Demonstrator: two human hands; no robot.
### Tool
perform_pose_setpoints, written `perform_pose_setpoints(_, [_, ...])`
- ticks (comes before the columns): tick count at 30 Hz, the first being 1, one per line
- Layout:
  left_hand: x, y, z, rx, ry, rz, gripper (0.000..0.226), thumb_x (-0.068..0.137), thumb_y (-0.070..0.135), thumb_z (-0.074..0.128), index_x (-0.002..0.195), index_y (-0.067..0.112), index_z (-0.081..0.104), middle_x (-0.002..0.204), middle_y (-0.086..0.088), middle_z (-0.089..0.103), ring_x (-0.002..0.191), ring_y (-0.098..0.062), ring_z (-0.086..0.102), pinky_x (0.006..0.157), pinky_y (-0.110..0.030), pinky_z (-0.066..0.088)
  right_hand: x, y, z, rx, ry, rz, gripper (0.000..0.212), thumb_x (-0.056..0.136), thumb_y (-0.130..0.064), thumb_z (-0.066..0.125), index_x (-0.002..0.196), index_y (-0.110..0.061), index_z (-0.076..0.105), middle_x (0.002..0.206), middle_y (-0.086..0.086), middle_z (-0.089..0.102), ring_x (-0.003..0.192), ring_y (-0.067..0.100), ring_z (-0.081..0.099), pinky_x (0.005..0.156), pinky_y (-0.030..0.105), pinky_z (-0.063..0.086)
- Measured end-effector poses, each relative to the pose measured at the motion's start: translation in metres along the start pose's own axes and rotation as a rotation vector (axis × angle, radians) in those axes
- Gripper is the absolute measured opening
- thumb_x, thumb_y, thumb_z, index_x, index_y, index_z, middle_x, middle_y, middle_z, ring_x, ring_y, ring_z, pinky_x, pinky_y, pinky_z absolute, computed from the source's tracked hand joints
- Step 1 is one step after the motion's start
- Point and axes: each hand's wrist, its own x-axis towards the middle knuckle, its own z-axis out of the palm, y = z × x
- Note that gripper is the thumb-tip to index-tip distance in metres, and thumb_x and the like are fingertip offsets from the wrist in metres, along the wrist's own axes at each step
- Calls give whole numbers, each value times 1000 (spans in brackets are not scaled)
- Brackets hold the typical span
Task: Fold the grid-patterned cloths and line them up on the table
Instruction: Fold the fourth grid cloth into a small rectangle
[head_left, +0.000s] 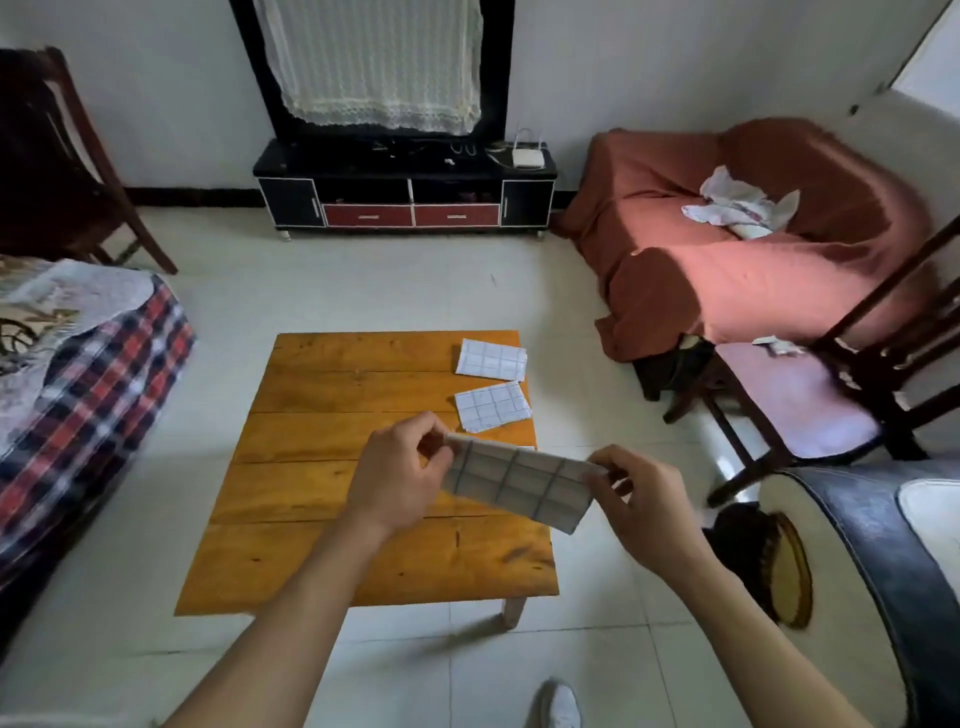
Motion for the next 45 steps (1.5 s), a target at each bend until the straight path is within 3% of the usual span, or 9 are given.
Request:
perform_pose_setpoints(2, [5,10,11,20,27,-60,11,93,20,63,83,24,60,76,9,62,70,-9,57,58,-32,49,19,18,-6,38,-35,-13,15,88,-9,65,79,-21,66,73,-16,65,73,9,60,62,22,48])
perform_pose_setpoints(8, [8,24,36,30,153,-228,26,94,23,62,73,27,47,63,11,48,58,-6,47,50,-16,34,65,54,1,93,-226,-66,16,91,-16,63,80,-28,61,71,-13,63,66,5,59,59,20,48])
perform_pose_setpoints(13, [15,5,48,-24,182,-345,24,92,27,66,74,25,51,65,11,53,61,-4,52,50,-16,38,84,62,26,162,-315,-8,20,92,-15,62,77,-29,60,65,-14,58,60,4,53,53,13,39])
perform_pose_setpoints(17, [34,-46,83,-43,-45,-545,24,82,38,70,80,18,57,78,-2,66,76,-20,63,65,-44,53,91,94,63,146,-365,127,22,90,-15,62,73,-28,60,61,-11,59,56,5,51,52,17,39])
perform_pose_setpoints(20, [42,-91,122,-100,-117,-605,29,74,43,61,80,15,59,79,-7,67,77,-27,64,67,-51,52,92,130,100,100,-413,248,19,88,-17,62,72,-26,61,62,-3,64,60,18,58,56,32,47])
perform_pose_setpoints(24, [39,-144,172,-100,-85,-643,24,88,30,63,78,11,53,72,-14,61,57,-17,47,52,-34,34,91,177,155,41,-474,302,17,89,-20,62,73,-24,62,65,-1,66,65,21,61,56,28,46])
perform_pose_setpoints(31, [12,-240,258,-128,-24,-658,30,89,20,65,65,29,50,56,12,50,53,-8,41,53,-29,35,69,259,244,67,-498,385,19,89,-21,63,70,-23,62,61,-1,65,55,13,55,52,23,45])
perform_pose_setpoints(41, [15,-279,296,-65,54,-602,6,94,18,64,88,21,65,80,18,62,78,-1,60,58,-10,43,53,289,287,102,-432,423,10,93,-20,64,83,-17,65,64,-3,60,49,-1,52,41,11,39])
perform_pose_setpoints(45, [27,-280,288,-46,117,-595,6,94,19,63,89,20,66,80,19,62,78,1,60,57,-10,45,63,284,290,115,-393,422,11,92,-24,63,82,-21,65,64,2,64,52,11,56,42,13,41])
